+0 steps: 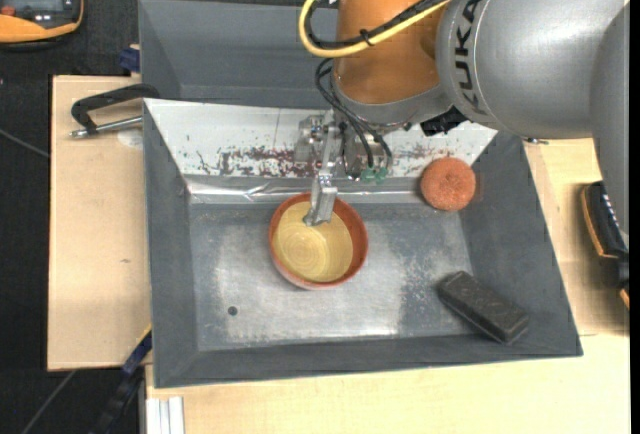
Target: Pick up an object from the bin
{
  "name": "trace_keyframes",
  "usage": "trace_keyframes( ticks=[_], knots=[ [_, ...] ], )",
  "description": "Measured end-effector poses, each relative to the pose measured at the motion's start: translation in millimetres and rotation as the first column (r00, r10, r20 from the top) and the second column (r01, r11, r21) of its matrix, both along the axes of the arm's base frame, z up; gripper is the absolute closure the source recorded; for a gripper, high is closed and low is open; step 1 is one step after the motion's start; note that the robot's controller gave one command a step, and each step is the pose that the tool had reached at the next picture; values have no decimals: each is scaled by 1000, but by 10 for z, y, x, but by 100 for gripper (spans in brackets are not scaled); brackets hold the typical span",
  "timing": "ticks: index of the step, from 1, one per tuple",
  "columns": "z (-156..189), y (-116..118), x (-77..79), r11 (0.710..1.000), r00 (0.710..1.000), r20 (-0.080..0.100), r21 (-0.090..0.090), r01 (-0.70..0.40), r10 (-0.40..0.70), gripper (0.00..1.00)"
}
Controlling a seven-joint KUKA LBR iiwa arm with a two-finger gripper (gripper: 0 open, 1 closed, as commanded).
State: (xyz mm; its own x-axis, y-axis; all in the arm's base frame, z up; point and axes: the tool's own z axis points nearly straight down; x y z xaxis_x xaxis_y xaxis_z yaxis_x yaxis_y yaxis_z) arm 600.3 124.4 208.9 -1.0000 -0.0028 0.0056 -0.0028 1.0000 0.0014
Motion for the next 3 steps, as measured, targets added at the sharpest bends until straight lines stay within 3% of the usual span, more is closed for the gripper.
trace_keyframes(
  ticks=[1,2,3],
  knots=[
    [220,-486,1,948,948,9,-1,-318,318,0],
    [-1270,4,-2,921,921,5,3,-390,390,0],
    [-1020,336,-264,815,815,11,4,-579,579,0]
  ],
)
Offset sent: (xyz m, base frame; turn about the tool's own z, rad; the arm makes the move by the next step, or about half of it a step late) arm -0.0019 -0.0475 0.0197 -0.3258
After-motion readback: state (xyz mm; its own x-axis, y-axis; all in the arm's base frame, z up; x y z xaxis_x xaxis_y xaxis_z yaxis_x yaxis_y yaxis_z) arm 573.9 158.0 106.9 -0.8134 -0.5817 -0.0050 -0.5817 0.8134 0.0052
